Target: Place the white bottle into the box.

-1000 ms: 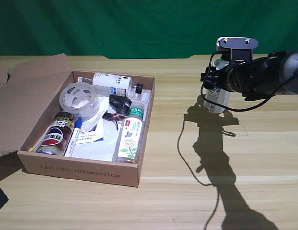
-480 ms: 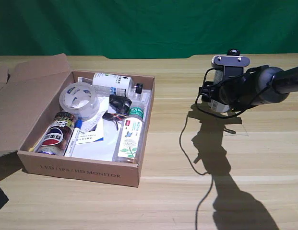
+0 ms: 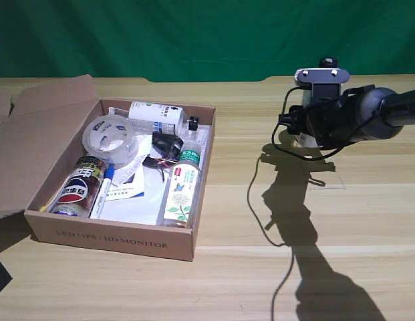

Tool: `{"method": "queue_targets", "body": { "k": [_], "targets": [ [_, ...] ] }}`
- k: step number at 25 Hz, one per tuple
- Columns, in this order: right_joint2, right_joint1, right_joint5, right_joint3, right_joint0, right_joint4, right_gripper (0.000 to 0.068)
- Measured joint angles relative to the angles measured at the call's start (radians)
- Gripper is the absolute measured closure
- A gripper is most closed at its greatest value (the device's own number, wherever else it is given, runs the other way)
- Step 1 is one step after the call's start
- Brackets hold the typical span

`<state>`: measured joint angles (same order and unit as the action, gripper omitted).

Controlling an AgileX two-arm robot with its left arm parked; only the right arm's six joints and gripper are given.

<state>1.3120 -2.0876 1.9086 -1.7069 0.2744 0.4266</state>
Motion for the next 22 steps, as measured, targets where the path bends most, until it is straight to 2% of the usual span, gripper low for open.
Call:
{"method": "queue_targets", "body": {
  "k": [4,8,14,22],
  "targets": [
    [0.0,0.085,-0.104,0.0,0.085,-0.073,0.0167],
    [0.0,0.172,-0.194,-0.007,0.229,-0.21,0.0167],
    [0.001,0.185,-0.233,-0.024,0.417,-0.439,0.0167],
    [0.0,0.136,-0.214,-0.031,0.449,-0.5,0.0167]
  ]
}}
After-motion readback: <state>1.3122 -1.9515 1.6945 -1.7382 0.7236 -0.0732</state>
